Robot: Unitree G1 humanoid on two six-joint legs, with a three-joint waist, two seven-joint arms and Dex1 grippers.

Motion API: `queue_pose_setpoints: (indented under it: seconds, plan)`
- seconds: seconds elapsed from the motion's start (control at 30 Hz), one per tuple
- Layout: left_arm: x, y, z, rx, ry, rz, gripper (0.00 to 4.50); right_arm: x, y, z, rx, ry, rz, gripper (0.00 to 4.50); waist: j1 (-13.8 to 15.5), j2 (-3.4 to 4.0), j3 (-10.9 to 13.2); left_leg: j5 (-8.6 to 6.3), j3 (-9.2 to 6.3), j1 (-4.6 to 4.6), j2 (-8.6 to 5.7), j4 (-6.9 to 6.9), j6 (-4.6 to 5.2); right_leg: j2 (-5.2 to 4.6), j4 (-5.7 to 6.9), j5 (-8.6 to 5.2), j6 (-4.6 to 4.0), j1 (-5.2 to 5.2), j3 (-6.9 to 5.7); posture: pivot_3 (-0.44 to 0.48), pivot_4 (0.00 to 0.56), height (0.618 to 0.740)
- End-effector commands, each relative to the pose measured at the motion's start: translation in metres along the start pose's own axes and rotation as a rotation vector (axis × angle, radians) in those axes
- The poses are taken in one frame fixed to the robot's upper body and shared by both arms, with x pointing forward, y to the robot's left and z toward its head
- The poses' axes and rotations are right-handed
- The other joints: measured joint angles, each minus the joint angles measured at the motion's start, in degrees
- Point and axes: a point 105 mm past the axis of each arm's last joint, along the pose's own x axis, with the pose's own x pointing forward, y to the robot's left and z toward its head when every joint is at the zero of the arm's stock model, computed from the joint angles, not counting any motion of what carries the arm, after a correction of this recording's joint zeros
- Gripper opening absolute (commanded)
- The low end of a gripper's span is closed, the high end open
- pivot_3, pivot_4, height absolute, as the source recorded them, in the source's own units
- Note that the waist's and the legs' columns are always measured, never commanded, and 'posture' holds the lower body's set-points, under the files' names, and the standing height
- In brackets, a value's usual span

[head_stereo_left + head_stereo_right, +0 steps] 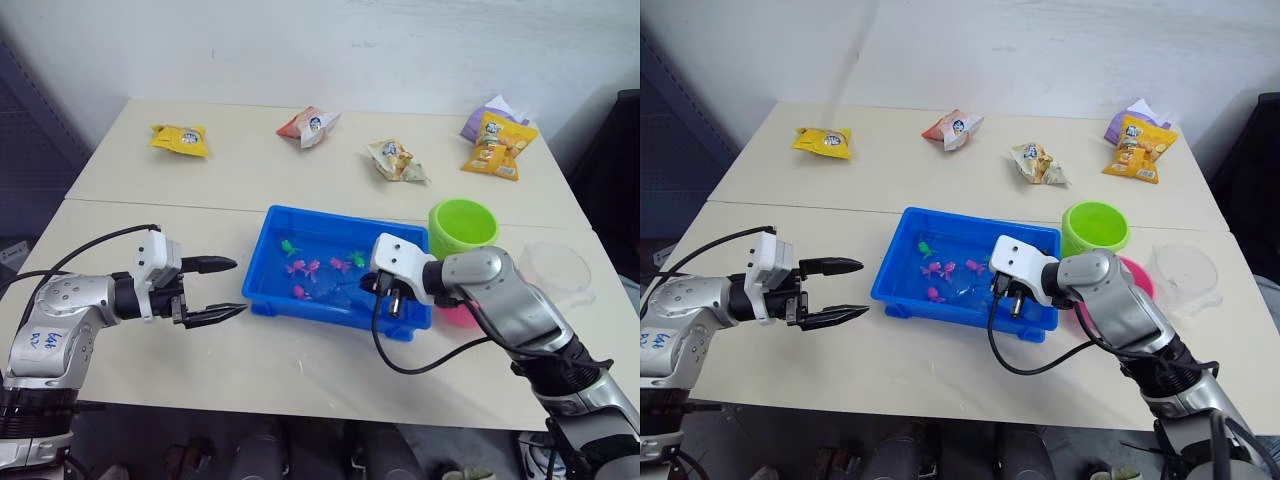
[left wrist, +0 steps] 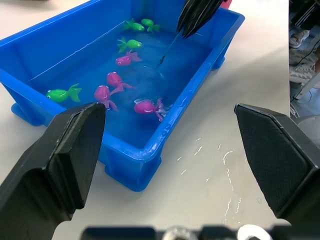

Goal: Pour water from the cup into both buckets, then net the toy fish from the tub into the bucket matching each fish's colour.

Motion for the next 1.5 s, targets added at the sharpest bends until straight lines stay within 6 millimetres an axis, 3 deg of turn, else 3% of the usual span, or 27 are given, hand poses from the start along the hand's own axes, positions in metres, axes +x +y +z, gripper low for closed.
queue_pose_setpoints:
  seconds: [0.03,0.67,1.03,1.2,1.3,1.4,1.5]
  plan:
    - [-0.003,0.001,0.012,0.049,-0.024,0.004,4.43,-0.004,-0.012,0.014,-0.046,-0.048,-0.067,0.0,0.02,0.0,0.0,0.0,0.0,0.0,0.0,0.0,0.0,0.0,0.0,0.0,0.0,0.0,0.0,0.0,0.15,0.738]
    - [-0.004,0.001,0.011,0.05,-0.024,0.009,4.43,-0.014,-0.025,0.018,-0.06,-0.08,-0.109,0.0,0.01,0.0,0.0,0.0,0.0,0.0,0.0,-0.03,0.0,0.0,-0.02,0.0,0.0,-0.01,0.0,0.0,0.15,0.738]
    - [0.0,0.001,0.01,0.05,-0.025,0.002,4.43,-0.025,-0.017,0.019,0.01,-0.155,-0.078,0.0,0.05,0.0,0.0,-0.01,0.0,0.0,0.0,-0.05,0.01,-0.01,-0.03,0.0,0.0,-0.01,0.01,0.0,0.15,0.738]
    - [0.004,0.005,0.014,0.058,-0.049,-0.012,4.43,-0.046,-0.014,0.017,0.014,-0.207,-0.087,0.0,0.25,0.0,0.0,-0.01,-0.01,-0.01,-0.01,-0.12,0.01,-0.02,-0.09,0.0,0.0,0.01,-0.01,0.0,0.15,0.738]
    - [0.012,0.004,0.021,0.061,-0.079,-0.043,4.43,-0.058,-0.002,0.023,-0.017,-0.279,-0.048,0.0,0.26,0.0,0.0,-0.01,0.0,-0.01,-0.02,-0.12,0.02,-0.02,-0.1,0.0,0.0,0.02,-0.01,0.0,0.15,0.738]
    - [0.019,0.002,0.025,0.067,-0.095,-0.08,4.43,-0.069,-0.002,0.017,-0.003,-0.281,-0.111,0.0,0.12,-0.01,0.0,-0.01,-0.01,0.0,-0.01,-0.14,0.02,0.0,-0.08,0.0,0.01,0.04,-0.02,0.0,0.15,0.738]
    - [0.034,0.001,0.038,0.077,-0.143,-0.14,4.43,-0.092,0.002,0.006,0.024,-0.287,-0.201,0.0,0.51,-0.01,0.0,-0.01,-0.02,0.0,-0.01,-0.13,0.02,0.01,-0.09,0.0,0.01,0.04,-0.03,0.0,0.15,0.738]
